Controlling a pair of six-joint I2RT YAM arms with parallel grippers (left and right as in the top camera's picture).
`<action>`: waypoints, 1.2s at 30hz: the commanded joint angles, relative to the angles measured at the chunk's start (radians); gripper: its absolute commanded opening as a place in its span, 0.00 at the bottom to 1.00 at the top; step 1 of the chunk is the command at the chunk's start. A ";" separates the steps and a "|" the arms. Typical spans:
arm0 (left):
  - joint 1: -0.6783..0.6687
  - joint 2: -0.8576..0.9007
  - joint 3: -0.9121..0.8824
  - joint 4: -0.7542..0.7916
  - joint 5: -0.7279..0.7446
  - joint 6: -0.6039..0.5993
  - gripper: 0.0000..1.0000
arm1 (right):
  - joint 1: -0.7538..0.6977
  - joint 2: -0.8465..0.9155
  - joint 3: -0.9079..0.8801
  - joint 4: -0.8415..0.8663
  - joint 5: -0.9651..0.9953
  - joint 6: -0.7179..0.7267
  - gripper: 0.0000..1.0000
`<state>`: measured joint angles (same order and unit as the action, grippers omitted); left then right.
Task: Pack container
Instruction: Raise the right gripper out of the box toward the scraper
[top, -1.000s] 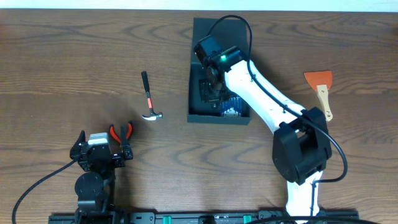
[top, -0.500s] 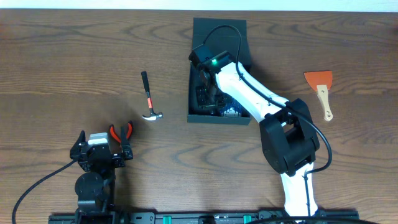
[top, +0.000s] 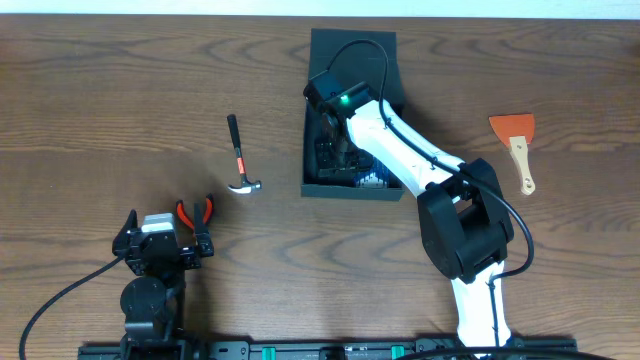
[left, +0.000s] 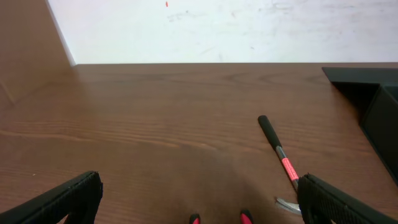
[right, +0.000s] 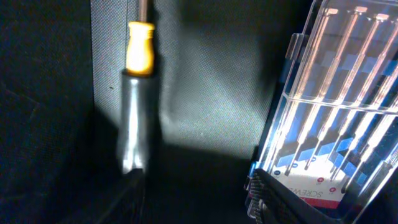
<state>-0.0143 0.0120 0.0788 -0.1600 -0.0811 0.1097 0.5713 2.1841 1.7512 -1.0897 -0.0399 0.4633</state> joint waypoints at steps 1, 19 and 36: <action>-0.002 -0.001 -0.027 -0.011 0.003 0.013 0.98 | 0.019 0.010 0.015 0.007 -0.029 -0.017 0.56; -0.002 -0.001 -0.027 -0.011 0.003 0.013 0.99 | -0.097 0.006 0.465 -0.305 0.069 -0.058 0.56; -0.002 -0.001 -0.027 -0.011 0.003 0.013 0.99 | -0.420 0.006 0.566 -0.576 0.220 -0.196 0.76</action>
<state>-0.0143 0.0120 0.0788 -0.1600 -0.0811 0.1097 0.1898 2.1860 2.2990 -1.6604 0.1543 0.3389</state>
